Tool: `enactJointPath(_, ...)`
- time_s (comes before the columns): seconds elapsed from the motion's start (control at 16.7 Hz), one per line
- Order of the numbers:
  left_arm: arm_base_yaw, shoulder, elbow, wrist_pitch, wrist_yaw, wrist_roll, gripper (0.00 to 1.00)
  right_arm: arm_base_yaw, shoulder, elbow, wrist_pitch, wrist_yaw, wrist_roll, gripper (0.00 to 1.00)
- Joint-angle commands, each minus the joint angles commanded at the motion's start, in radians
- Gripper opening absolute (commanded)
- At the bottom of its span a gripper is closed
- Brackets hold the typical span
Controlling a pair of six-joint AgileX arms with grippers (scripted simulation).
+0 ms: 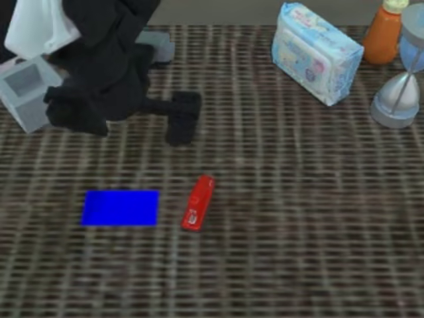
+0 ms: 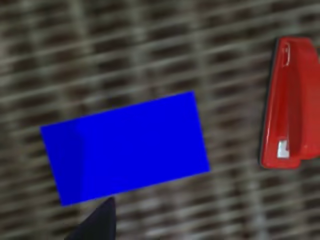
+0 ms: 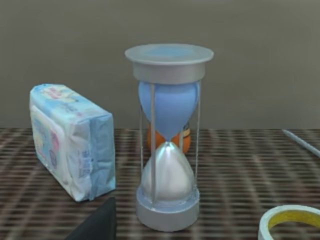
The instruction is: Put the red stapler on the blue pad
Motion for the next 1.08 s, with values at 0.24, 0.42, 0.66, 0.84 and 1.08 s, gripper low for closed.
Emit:
enactJointPath(0.24, -0.081, 0.267, 0.252, -0.162, 0.0, -0.045, 1.0, 0.0, 0.0, 0.0, 0.0, 0.0, 0.0, 1.0)
enactJointPath(0.42, -0.117, 0.383, 0.37, -0.228, 0.001, -0.066, 1.0, 0.0, 0.0, 0.0, 0.0, 0.0, 0.0, 1.0)
enactJointPath(0.66, -0.126, 0.41, 0.398, -0.245, 0.001, -0.071, 1.0, 0.0, 0.0, 0.0, 0.0, 0.0, 0.0, 1.0)
enactJointPath(0.84, -0.121, 0.408, 0.395, -0.243, 0.001, -0.07, 1.0, 0.0, 0.0, 0.0, 0.0, 0.0, 0.0, 1.0)
enactJointPath(1.08, -0.122, 0.423, 0.333, -0.17, 0.001, -0.067, 1.0, 0.0, 0.0, 0.0, 0.0, 0.0, 0.0, 1.0)
